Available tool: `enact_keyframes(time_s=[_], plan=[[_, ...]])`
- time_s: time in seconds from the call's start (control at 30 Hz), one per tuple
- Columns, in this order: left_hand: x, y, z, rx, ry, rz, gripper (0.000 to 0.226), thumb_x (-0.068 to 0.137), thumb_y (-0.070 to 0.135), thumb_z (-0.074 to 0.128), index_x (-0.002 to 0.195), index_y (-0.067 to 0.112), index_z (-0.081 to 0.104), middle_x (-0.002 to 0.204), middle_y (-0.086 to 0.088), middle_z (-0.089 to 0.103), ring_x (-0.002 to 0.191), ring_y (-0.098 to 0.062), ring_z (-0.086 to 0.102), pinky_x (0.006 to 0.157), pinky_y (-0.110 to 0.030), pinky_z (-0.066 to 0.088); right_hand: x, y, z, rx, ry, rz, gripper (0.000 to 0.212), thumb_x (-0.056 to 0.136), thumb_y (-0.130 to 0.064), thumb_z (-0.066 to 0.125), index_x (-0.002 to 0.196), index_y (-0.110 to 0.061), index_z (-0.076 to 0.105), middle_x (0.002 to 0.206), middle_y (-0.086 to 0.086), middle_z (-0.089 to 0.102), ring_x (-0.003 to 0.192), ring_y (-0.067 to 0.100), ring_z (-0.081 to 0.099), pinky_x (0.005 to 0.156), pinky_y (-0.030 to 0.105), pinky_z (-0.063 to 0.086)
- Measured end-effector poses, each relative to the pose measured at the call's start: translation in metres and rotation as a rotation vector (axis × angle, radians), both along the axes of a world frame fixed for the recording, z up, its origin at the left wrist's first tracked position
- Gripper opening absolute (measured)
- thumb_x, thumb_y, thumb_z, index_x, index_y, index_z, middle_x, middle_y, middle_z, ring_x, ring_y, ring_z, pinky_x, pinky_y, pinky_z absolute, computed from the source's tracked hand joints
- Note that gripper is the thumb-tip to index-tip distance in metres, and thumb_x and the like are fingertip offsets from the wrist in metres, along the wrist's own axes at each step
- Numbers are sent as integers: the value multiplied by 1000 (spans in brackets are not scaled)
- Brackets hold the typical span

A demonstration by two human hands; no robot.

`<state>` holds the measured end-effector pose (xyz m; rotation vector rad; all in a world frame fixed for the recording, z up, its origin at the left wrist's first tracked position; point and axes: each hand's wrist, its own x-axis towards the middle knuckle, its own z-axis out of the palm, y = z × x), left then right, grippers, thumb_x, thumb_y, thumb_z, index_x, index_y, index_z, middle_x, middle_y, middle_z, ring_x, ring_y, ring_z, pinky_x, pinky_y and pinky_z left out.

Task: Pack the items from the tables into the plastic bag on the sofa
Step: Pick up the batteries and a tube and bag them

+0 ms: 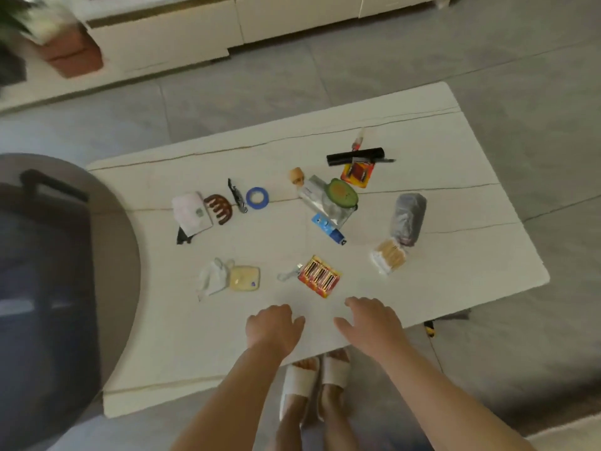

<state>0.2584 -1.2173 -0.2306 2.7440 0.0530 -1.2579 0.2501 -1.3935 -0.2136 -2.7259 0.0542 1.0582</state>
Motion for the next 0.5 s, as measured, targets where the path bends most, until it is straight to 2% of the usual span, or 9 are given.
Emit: enact_keyframes(time_s=[0.1,0.27,0.5], plan=[[-7,20,-10,-5,9,111,47,96,51,34,126,24,57,125,3,61,115,-18,57,97,-32,45,13,12,-16,-5,12,61,52,92,-53,42,131,-20,47,124,0,61,113,19,57,91,32,45],[-8,42,-24,25,33,212,47,96,50,36,128,23,55,124,1,59,115,-20,56,94,-33,47,32,26,-41,19,19,143,36,91,-51,46,110,-21,52,107,0,63,94,18,59,73,26,42],[12,34,-56,-61,-26,312,46,96,46,41,136,24,49,132,0,53,124,-19,48,97,-34,46,61,26,-84,-29,28,219,46,91,-45,48,128,-17,43,129,4,51,113,22,50,87,32,46]])
